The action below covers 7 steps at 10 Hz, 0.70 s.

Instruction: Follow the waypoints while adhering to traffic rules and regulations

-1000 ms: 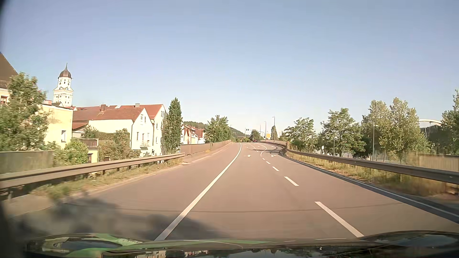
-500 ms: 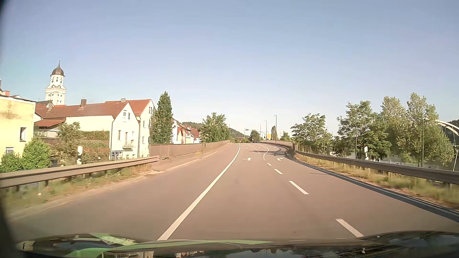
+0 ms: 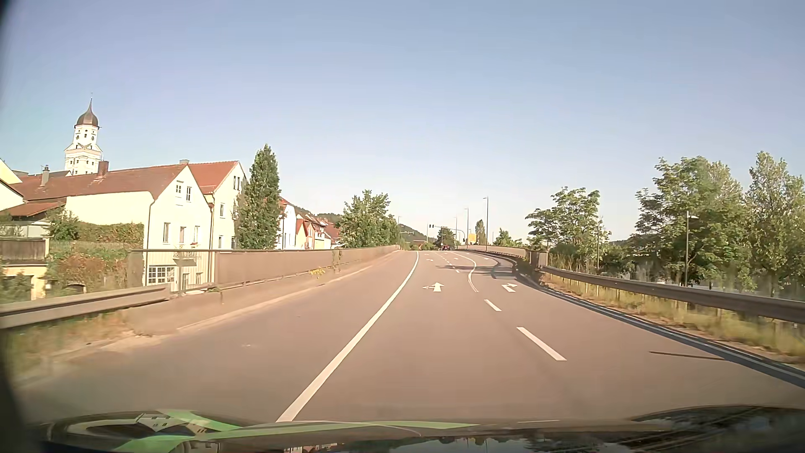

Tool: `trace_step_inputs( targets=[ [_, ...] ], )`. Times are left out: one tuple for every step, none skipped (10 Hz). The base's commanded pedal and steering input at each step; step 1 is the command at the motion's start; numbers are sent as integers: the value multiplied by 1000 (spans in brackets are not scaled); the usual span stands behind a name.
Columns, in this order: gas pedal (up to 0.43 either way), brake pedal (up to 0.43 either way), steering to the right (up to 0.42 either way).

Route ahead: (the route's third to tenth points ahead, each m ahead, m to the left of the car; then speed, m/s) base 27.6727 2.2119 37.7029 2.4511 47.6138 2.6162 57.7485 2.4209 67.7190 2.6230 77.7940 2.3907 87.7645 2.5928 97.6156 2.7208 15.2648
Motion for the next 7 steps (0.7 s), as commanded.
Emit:
trace_step_inputs(
  targets=[
    [150, 0, 3],
    [157, 0, 4],
    [157, 0, 4],
    [157, 0, 5],
    [157, 0, 5],
    [157, 0, 5],
    [157, 0, 5]
  ],
)
